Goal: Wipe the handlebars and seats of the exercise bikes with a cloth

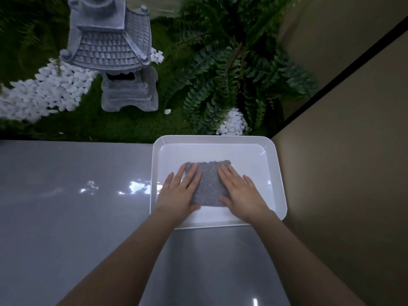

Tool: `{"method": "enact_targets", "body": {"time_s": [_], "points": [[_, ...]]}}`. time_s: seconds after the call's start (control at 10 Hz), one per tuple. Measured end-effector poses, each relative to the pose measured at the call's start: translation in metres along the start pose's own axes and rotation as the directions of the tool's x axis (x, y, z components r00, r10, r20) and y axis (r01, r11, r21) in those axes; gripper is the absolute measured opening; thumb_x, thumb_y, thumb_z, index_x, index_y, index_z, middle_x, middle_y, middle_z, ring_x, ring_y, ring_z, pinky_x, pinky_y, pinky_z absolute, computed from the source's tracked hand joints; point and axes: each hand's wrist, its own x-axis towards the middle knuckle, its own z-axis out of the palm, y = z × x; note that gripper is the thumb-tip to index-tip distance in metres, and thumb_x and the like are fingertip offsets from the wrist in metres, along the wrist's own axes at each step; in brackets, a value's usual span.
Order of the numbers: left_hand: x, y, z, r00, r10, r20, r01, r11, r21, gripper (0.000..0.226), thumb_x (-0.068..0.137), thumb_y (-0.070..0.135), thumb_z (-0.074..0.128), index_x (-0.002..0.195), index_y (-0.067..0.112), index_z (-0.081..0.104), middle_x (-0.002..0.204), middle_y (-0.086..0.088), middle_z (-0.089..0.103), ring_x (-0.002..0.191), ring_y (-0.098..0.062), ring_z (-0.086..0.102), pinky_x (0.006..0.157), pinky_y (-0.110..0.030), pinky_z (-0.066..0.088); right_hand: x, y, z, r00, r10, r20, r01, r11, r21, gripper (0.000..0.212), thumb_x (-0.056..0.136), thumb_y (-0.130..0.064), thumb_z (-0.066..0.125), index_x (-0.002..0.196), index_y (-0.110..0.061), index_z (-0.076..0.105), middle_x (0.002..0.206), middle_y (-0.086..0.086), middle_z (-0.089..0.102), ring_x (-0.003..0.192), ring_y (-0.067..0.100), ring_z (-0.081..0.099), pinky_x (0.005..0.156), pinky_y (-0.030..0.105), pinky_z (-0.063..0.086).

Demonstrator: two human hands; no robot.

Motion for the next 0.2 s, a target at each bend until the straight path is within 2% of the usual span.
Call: {"method": "enact_targets", "body": {"time_s": [0.1,0.2], "points": [[0.000,0.000,-0.009,1.000,-0.022,0.020,0.022,1.000,-0.019,0.084,0.092,0.054,0.043,0.150,0.022,-0.008,0.157,0.002,-0.020,0.145,-0.021,-0.017,0.117,-0.040,-0.004,0.001,0.002,-0.005,0.999,0.037,0.021,-0.038,0.998,0.048,0.077,0.097,-0.039,0.046,0.153,-0.019,-0.003,0.161,-0.005,-0.011,0.147,0.012,-0.011,0.119,0.037,0.001],[-0.007,0.000,-0.023,0.997,-0.075,0.020,0.076,0.996,-0.053,0.081,0.093,0.054,0.041,0.151,0.023,-0.007,0.158,0.001,-0.017,0.146,-0.019,-0.013,0.117,-0.039,-0.003,-0.003,-0.006,-0.015,0.993,0.113,-0.038,-0.107,0.985,0.136,0.074,0.097,-0.041,0.046,0.153,-0.021,0.002,0.161,-0.002,-0.006,0.148,0.016,-0.008,0.119,0.039,0.003]]}}
